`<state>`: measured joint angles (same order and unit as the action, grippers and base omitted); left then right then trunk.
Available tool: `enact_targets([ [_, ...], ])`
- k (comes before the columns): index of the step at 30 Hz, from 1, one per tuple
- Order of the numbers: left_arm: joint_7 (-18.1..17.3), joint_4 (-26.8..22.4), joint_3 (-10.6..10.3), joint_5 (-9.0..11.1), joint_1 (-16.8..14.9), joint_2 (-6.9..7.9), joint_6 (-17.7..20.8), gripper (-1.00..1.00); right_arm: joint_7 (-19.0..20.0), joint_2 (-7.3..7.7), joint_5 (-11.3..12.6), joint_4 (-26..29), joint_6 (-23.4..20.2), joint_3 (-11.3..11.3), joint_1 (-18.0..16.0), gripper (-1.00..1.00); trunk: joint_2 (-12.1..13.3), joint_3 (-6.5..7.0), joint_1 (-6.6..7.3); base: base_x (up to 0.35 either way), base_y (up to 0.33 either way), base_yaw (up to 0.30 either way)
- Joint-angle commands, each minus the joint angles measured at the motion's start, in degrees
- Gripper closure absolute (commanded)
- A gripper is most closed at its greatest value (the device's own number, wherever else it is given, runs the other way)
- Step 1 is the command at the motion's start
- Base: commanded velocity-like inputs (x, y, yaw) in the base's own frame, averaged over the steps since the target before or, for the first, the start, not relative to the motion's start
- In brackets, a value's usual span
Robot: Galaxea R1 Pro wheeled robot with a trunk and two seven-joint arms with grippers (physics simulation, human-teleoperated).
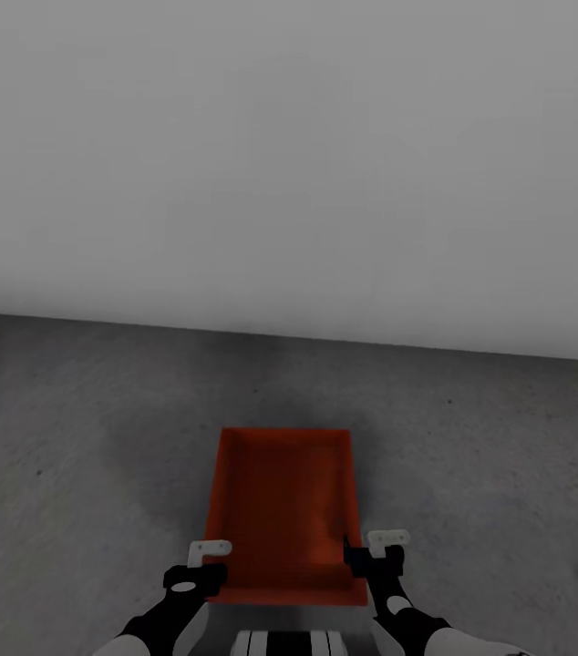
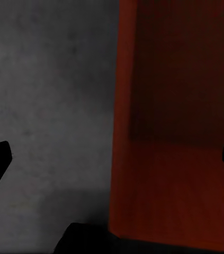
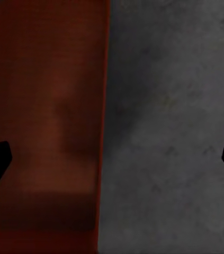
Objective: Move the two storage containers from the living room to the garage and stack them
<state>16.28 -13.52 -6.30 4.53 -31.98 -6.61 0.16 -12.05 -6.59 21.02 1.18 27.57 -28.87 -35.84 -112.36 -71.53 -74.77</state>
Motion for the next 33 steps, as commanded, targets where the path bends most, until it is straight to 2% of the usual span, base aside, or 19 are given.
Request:
enact_targets([
  [1,0.3,0.0,-0.5,0.5,0.0,0.02,0.0,-1.00,-0.3,-0.03,0.3,0.0,0.1,-0.5,0.0,-1.00,0.4,0.16,0.23,0.000,0.000,0.000],
  [33,0.2,-0.1,-0.5,0.5,0.0,0.02,0.0,-1.00,-0.3,-0.03,0.3,0.0,0.1,-0.5,0.0,-1.00,13.2,5.90,7.26,0.000,0.000,0.000],
])
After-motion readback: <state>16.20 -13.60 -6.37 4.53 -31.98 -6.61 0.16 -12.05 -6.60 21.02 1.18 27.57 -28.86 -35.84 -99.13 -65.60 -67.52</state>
